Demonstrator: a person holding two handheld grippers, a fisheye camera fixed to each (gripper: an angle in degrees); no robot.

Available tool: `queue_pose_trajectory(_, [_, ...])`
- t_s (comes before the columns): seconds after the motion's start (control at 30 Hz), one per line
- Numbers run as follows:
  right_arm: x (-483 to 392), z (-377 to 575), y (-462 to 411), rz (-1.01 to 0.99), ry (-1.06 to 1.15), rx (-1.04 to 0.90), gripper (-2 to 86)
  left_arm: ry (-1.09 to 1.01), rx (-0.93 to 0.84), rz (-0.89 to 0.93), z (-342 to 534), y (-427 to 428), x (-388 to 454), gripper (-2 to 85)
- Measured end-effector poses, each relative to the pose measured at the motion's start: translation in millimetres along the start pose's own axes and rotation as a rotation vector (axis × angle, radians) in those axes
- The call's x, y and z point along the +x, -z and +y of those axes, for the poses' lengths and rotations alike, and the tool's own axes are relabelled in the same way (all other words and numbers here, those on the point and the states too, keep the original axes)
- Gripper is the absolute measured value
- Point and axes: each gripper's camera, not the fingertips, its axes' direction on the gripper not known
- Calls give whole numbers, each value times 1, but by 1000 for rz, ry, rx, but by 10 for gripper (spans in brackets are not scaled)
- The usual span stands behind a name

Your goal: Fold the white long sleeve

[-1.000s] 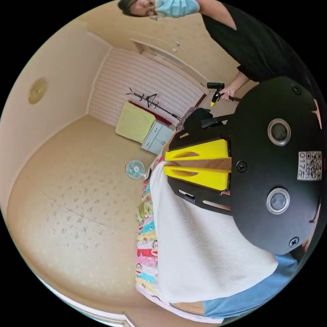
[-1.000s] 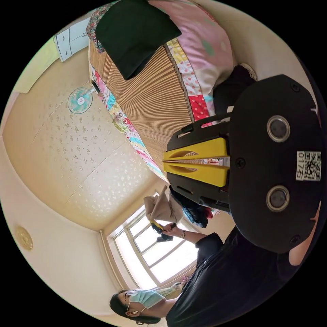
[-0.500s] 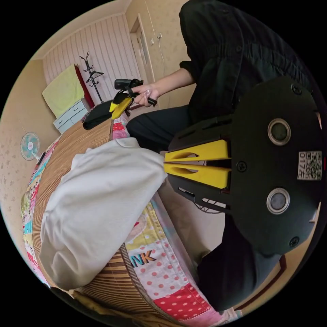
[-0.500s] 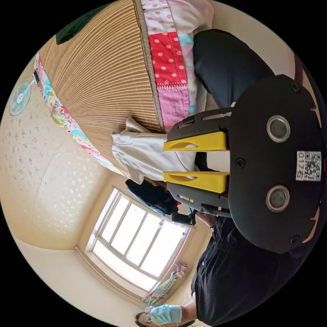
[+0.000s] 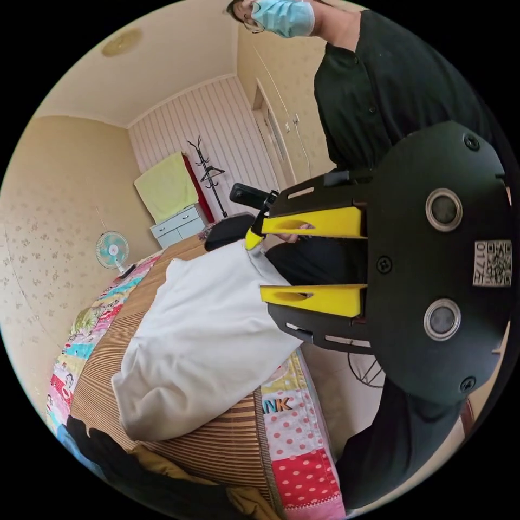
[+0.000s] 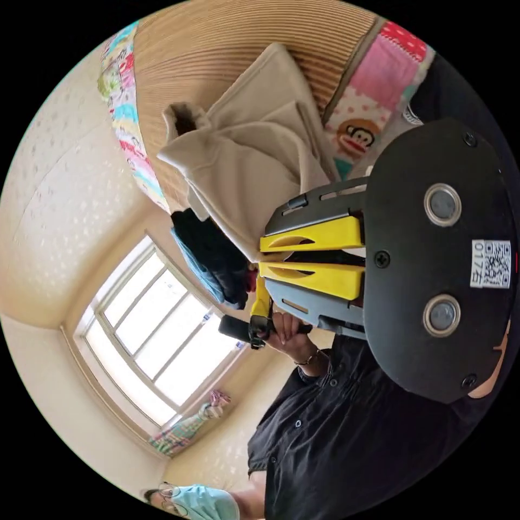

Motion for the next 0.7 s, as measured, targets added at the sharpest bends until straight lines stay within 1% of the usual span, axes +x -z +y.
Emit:
queue_pose_trajectory(0.07, [-15, -11, -28, -50, 73, -83, 30, 26, -24, -11, -7, 14, -5, 157])
queue_pose_trajectory(0.1, [-23, -13, -44, -84, 98, -120, 29, 58, -72, -48, -9, 20, -13, 157])
queue_pose_trajectory(0.13, [-30, -13, -57, -100, 113, -151, 28, 102, -119, -83, -8, 26, -22, 140])
queue_pose_trajectory(0.17, [-33, -11, -63, -103, 121, -166, 27, 116, -129, -88, -5, 31, -26, 131])
queue_pose_trajectory(0.2, [-40, -7, -69, -88, 136, -187, 26, 110, -115, -75, 5, 47, -27, 92])
queue_pose_trajectory(0.23, [-44, -2, -67, -80, 145, -172, 24, 59, -93, -67, 16, 67, -20, 63])
queue_pose_trajectory(0.27, [-45, 0, -63, -93, 144, -151, 24, 13, -85, -58, 21, 78, -14, 53])
queue_pose_trajectory(0.33, [-45, 4, -33, -237, 127, -61, 19, -273, -62, 41, 42, 133, 35, 28])
queue_pose_trajectory(0.37, [-46, 5, -24, -285, 132, -34, 17, -346, -50, 63, 47, 151, 49, 23])
queue_pose_trajectory(0.43, [-51, 11, 21, -461, 195, 84, 11, -604, 41, 139, 69, 239, 100, 8])
queue_pose_trajectory(0.47, [-54, 12, 32, -480, 217, 107, 9, -659, 66, 168, 73, 263, 110, 6])
queue_pose_trajectory(0.53, [-67, 14, 74, -457, 307, 167, 8, -870, 163, 329, 89, 356, 143, 2])
queue_pose_trajectory(0.57, [-69, 14, 84, -432, 322, 177, 8, -926, 188, 384, 94, 377, 149, 2])
queue_pose_trajectory(0.63, [-74, 8, 117, -320, 340, 207, 10, -1131, 280, 668, 108, 447, 162, 0])
queue_pose_trajectory(0.67, [-74, 6, 124, -293, 338, 218, 11, -1174, 302, 755, 110, 461, 161, 0])
queue_pose_trajectory(0.7, [-72, 4, 135, -248, 332, 243, 14, -1242, 331, 953, 111, 481, 157, -1])
